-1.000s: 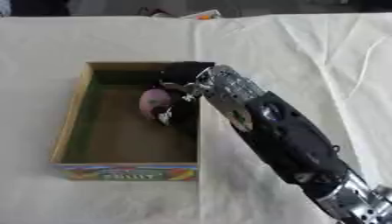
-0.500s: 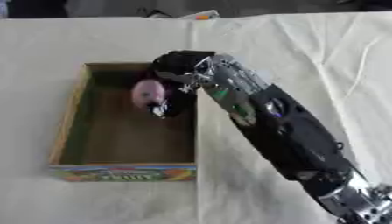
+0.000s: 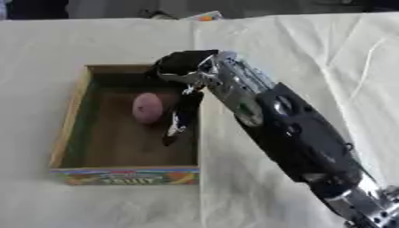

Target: Pick up objects on the table and place them in the box.

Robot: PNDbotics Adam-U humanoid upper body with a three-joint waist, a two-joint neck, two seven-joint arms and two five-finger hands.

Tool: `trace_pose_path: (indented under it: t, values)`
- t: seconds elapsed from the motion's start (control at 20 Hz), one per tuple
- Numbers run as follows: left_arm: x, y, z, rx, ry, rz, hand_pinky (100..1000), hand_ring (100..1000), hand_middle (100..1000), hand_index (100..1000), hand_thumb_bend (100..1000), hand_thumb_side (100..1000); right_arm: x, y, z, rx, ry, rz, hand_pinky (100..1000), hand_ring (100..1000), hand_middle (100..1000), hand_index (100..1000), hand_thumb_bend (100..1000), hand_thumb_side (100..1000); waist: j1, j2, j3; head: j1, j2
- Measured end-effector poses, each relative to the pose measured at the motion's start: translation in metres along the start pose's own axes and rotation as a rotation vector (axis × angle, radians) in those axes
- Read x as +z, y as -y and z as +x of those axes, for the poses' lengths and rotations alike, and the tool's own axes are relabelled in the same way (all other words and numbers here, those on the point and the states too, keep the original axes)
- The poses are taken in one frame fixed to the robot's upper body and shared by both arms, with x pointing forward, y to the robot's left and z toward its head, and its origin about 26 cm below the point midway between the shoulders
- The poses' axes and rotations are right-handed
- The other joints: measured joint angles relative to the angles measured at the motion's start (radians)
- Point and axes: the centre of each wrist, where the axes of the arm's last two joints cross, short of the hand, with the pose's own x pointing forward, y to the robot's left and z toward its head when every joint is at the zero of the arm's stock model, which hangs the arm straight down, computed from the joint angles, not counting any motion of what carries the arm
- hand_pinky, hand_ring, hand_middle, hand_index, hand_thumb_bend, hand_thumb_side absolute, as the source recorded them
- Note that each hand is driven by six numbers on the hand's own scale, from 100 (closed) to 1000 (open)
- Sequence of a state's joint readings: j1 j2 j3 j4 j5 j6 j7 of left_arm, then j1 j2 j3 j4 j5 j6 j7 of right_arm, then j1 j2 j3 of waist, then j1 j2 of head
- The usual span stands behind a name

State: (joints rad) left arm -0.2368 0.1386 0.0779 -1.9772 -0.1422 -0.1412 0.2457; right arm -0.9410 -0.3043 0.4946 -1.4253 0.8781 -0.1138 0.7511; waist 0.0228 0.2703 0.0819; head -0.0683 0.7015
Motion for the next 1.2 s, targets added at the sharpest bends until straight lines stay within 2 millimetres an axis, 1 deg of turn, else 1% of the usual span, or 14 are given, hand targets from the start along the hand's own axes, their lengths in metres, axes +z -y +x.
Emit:
trace_pose_path:
  t: [0.2, 0.35, 0.4, 0.6, 0.7, 0.95, 1.2]
  values:
    - [0.000, 0.000, 0.000, 0.001, -0.001, 0.000, 521, 512, 550, 654, 100, 799, 0.009, 0.011, 0.004, -0.012, 0.019, -0.064, 700, 850, 727, 947, 792, 540, 0.000, 0.000, 0.000, 0.000, -0.001]
    - [0.000, 0.001, 0.000, 0.003, -0.002, 0.001, 520, 512, 550, 654, 100, 799, 0.024, 0.024, 0.006, -0.020, 0.026, -0.139, 698, 845, 722, 944, 783, 567, 0.000, 0.000, -0.001, 0.002, -0.002]
    - [0.000, 0.001, 0.000, 0.003, -0.002, 0.002, 520, 512, 550, 653, 100, 799, 0.031, 0.028, 0.006, -0.024, 0.029, -0.167, 696, 841, 719, 942, 780, 592, 0.000, 0.000, -0.002, 0.003, -0.003]
    - [0.001, 0.001, 0.000, 0.005, -0.004, 0.004, 520, 513, 550, 653, 100, 798, 0.061, 0.048, 0.008, -0.052, 0.034, -0.286, 694, 831, 713, 949, 769, 645, 0.001, 0.000, -0.007, 0.006, -0.007]
    - [0.001, 0.001, 0.000, 0.005, -0.005, 0.005, 520, 513, 550, 653, 100, 798, 0.078, 0.055, 0.007, -0.080, 0.029, -0.347, 691, 825, 708, 949, 761, 662, 0.001, 0.000, -0.007, 0.012, -0.008]
    - [0.001, 0.001, 0.000, 0.003, -0.005, 0.007, 521, 513, 550, 653, 100, 799, 0.121, 0.062, 0.003, -0.165, 0.002, -0.469, 686, 816, 701, 948, 745, 697, 0.003, 0.000, -0.014, 0.027, -0.009]
    - [0.000, 0.001, 0.000, 0.000, -0.005, 0.009, 521, 513, 550, 653, 100, 798, 0.153, 0.065, 0.003, -0.212, -0.016, -0.554, 683, 812, 698, 946, 732, 722, 0.007, 0.001, -0.017, 0.038, -0.009]
